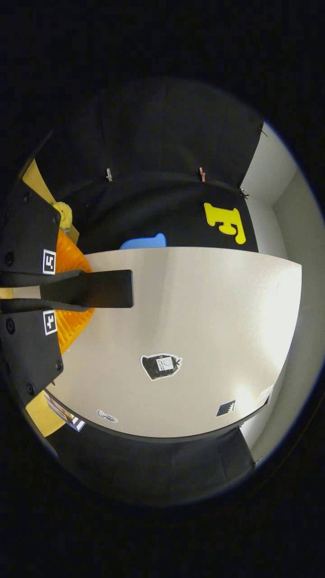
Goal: Open the shoe cabinet door, grab the shoes and put them into the shoe cabinet, then close the shoe cabinet door.
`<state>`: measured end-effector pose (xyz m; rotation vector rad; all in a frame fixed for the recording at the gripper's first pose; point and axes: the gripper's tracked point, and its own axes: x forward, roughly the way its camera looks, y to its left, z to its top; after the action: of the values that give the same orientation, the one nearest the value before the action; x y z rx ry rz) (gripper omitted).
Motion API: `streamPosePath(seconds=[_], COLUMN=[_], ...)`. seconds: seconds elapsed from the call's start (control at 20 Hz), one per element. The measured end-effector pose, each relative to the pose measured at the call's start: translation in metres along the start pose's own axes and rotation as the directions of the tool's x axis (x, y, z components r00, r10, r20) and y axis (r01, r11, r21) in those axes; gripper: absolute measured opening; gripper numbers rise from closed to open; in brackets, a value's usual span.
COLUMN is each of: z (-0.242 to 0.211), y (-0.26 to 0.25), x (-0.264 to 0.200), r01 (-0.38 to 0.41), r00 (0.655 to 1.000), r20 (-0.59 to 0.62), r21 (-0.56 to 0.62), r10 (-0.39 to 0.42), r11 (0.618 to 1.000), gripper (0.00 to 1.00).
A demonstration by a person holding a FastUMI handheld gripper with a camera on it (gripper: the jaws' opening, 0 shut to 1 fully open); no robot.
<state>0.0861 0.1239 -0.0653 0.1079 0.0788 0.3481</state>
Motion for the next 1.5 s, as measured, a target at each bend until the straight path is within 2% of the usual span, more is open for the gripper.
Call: streamPosePath(seconds=[0.55, 0.85, 1.4, 1.5], z=[0.004, 0.008, 0.013, 0.014], y=[-0.054, -0.100, -0.201, -0.222], x=[-0.092, -0.131, -0.169, -0.174], r01=[0.031, 0.089, 0.167, 0.189], r00=[1.000, 0.996, 0.986, 0.982], r20=[0.000, 0.008, 0.032, 0.040], r21=[-0.036, -0.046, -0.102, -0.077], r10=[-0.031, -0.089, -0.164, -0.186], r11=[0.999, 0.995, 0.981, 0.979], gripper=[0.14, 0.13, 0.12, 0.07])
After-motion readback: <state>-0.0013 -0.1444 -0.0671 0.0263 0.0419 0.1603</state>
